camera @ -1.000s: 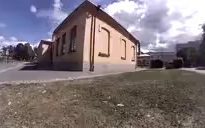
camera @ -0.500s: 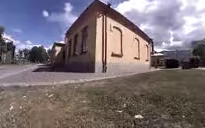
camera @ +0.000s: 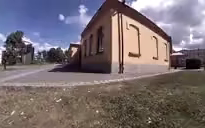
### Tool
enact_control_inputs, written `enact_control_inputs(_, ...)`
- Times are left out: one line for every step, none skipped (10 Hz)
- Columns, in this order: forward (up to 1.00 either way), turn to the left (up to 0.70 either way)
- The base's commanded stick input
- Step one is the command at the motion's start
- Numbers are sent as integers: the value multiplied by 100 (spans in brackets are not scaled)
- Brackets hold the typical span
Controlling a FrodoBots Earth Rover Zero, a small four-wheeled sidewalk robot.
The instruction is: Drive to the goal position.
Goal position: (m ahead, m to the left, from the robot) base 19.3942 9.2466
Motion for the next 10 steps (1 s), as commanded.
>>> enact_control_inputs(85, 34)
enact_control_inputs(85, 32)
enact_control_inputs(85, 24)
enact_control_inputs(85, 0)
enact_control_inputs(85, 0)
enact_control_inputs(85, 0)
enact_control_inputs(85, 0)
enact_control_inputs(85, 0)
enact_control_inputs(85, 0)
enact_control_inputs(85, 0)
